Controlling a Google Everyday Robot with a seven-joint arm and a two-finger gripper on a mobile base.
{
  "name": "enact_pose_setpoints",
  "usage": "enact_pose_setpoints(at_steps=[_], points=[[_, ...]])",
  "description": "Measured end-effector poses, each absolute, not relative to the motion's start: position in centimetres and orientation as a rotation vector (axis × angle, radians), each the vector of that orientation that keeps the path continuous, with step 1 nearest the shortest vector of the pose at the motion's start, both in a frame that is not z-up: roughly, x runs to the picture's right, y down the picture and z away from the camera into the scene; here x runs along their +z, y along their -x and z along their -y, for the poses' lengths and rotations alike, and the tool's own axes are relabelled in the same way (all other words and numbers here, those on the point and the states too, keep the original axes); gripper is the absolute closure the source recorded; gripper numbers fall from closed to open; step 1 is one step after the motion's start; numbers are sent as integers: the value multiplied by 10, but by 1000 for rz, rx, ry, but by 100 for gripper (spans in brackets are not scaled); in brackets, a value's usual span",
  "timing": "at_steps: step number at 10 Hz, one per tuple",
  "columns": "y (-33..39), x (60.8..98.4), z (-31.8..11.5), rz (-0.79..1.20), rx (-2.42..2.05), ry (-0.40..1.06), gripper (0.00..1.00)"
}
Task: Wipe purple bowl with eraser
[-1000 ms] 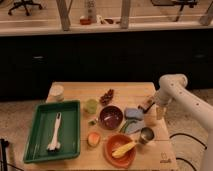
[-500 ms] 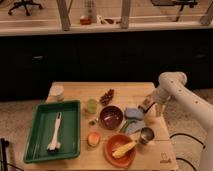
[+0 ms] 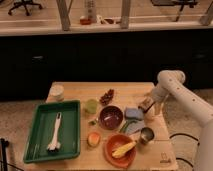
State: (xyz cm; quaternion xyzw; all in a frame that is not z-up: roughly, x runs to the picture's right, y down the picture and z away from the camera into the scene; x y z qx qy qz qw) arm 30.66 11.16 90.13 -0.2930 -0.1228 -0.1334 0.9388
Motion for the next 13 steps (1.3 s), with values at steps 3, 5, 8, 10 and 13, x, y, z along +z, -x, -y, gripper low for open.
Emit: enact_pose_setpoints(at_steps=[3,5,8,10,13], points=[[-305,911,-116,258,-280,611,20],[-304,915,-119,264,-289,617,29],[-295,924,-123,288,-340,609,60],[-290,916,-120,307,-382,602,80],[-280,911,-114,334,-438,596,100]])
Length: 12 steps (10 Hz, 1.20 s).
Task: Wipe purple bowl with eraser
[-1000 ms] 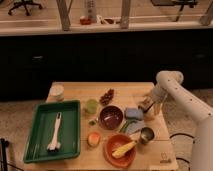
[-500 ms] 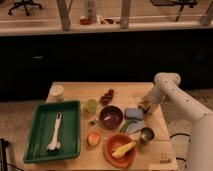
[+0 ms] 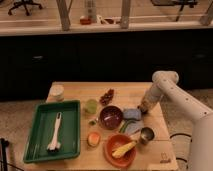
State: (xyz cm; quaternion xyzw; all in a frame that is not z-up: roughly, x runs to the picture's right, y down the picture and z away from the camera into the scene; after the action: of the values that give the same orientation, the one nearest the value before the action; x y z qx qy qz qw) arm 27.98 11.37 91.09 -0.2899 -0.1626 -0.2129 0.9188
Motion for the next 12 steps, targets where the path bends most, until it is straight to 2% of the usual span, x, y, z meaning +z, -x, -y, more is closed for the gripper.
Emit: enact_pose_setpoints(at_steps=[8,12], points=[[-275,898,-85,346,-484,552,100],[-270,880,-68,367,-492,519,100]])
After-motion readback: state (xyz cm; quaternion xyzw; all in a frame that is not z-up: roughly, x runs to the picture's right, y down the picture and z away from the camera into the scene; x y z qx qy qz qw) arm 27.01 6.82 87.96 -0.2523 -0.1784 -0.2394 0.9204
